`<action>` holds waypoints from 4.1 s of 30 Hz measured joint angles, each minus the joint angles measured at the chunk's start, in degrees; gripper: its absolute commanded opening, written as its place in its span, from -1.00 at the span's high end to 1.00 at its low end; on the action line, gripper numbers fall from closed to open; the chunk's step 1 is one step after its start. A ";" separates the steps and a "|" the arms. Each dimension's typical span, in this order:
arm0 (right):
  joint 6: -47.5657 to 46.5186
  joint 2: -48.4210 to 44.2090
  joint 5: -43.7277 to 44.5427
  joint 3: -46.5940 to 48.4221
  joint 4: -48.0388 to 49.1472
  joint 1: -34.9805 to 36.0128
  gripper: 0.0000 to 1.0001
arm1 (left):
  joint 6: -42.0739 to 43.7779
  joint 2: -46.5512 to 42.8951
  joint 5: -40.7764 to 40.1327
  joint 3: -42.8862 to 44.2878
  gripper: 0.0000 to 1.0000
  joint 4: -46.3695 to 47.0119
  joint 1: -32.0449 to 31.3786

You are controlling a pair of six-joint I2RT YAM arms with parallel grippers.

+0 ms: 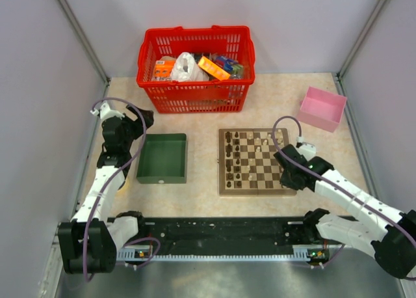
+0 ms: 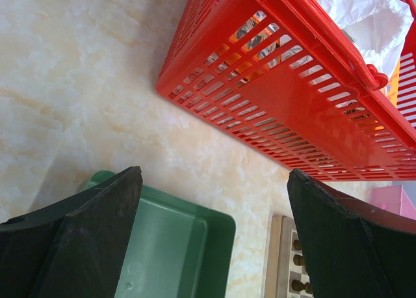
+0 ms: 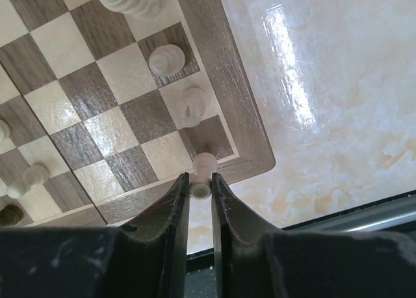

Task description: Set up the chess pieces on the board

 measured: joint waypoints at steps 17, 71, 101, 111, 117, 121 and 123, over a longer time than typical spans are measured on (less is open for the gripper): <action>-2.16 2.10 -1.09 -0.33 2.86 -5.66 0.65 | -0.22 0.00 0.00 -0.02 -0.97 0.00 0.00; -3.65 3.61 -1.29 -0.83 3.98 -5.92 0.50 | -0.22 0.00 -0.02 -0.02 -0.97 0.00 0.00; -22.18 18.69 -1.84 24.83 12.07 -6.60 0.16 | -0.37 -0.02 -0.04 -0.02 -0.97 -0.09 0.00; -27.28 34.27 -8.39 29.09 18.67 -13.00 0.24 | 1.16 -0.52 -2.03 0.15 -0.97 -1.03 0.15; -28.96 38.86 -10.58 30.23 20.55 -15.34 0.32 | 1.33 -0.52 -2.51 0.20 -0.98 -1.44 0.37; -29.46 40.33 -11.30 30.58 21.20 -16.17 0.34 | 1.38 -0.50 -2.64 0.72 -0.98 -1.73 0.39; -29.75 41.46 -11.72 30.93 21.49 -16.35 0.35 | 1.40 -0.50 -2.80 0.94 -0.98 -1.75 0.42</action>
